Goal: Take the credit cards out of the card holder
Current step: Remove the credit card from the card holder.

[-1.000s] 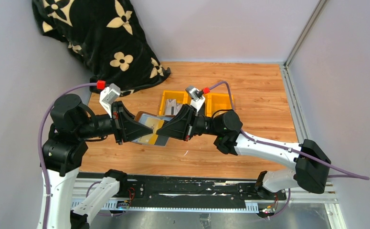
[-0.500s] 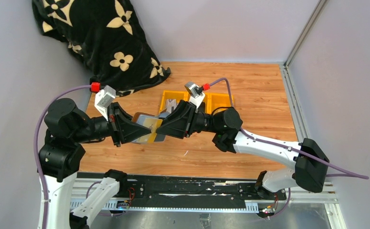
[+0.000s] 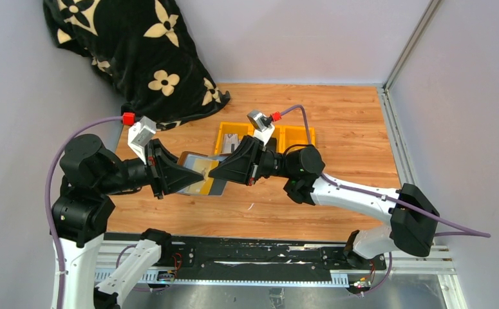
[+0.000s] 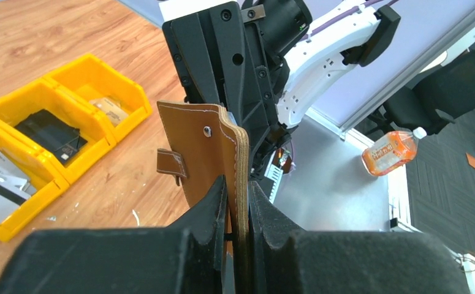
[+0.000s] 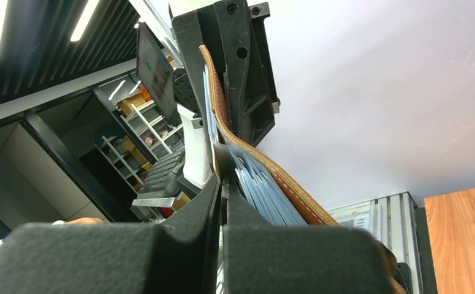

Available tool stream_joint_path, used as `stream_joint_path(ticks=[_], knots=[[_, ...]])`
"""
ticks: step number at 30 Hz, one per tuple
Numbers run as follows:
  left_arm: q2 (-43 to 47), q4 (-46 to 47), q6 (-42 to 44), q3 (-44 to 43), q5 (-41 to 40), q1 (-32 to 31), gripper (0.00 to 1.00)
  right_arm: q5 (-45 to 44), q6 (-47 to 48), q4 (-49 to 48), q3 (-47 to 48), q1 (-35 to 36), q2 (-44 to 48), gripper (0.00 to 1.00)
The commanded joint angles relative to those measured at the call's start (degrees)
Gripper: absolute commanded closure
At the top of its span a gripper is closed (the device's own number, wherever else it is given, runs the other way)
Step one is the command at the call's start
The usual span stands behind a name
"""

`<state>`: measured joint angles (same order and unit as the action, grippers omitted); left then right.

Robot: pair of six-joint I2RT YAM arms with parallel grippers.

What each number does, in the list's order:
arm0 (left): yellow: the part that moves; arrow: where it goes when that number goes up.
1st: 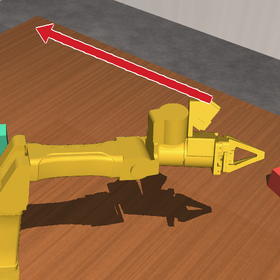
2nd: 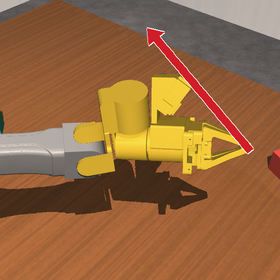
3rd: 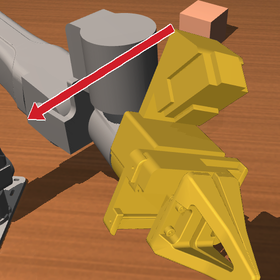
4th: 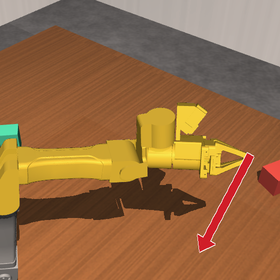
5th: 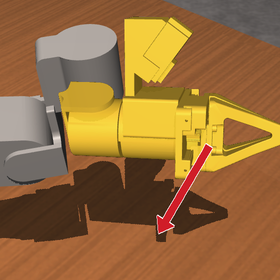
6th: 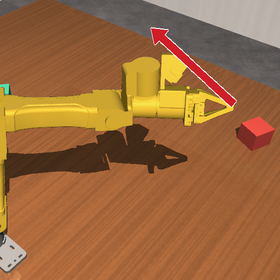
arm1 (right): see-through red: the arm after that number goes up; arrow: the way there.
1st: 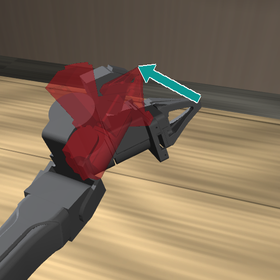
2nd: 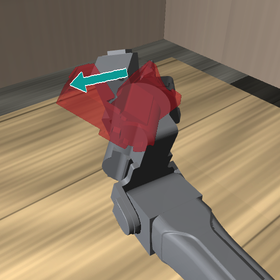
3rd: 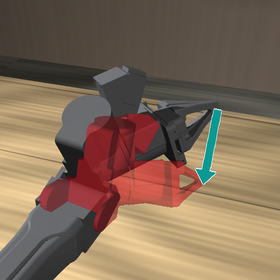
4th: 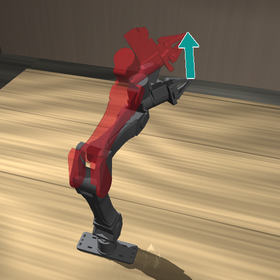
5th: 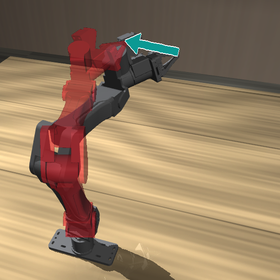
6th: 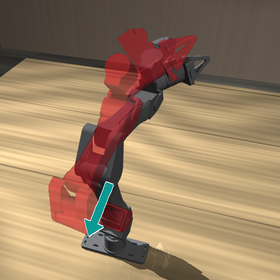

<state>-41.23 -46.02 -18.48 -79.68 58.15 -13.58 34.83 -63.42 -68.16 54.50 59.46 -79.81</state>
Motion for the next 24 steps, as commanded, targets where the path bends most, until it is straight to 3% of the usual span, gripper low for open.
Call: stream_joint_path(ticks=[1, 9, 13, 16, 20, 24], knots=[[0.16, -2.06, 2.21, -1.66, 0.71, -0.64, 1.00, -3.14, 0.43, -1.01, -3.86, -2.93, 1.38, 1.00], [0.04, -5.48, 7.33, -3.85, -9.70, -0.65, 1.00, -2.59, 1.15, 0.33, -15.57, -8.21, 7.58, 1.00], [0.72, -6.27, 10.90, -3.96, -14.48, -0.65, 1.00, 1.05, 1.15, 8.34, -21.08, -16.54, 14.25, 1.00], [1.64, -7.82, 15.65, -3.42, -18.06, -0.65, 1.00, 5.20, 6.68, 30.68, -20.07, -25.86, 21.41, 1.00], [2.38, -9.84, 21.34, -2.52, -18.59, -0.63, 1.00, 0.20, 27.02, 68.14, -11.67, -35.85, 27.39, 1.00], [2.36, -11.68, 24.11, -1.15, -17.51, -0.65, 1.00, -6.60, 36.24, 87.77, -4.52, -43.45, 24.88, 1.00]])
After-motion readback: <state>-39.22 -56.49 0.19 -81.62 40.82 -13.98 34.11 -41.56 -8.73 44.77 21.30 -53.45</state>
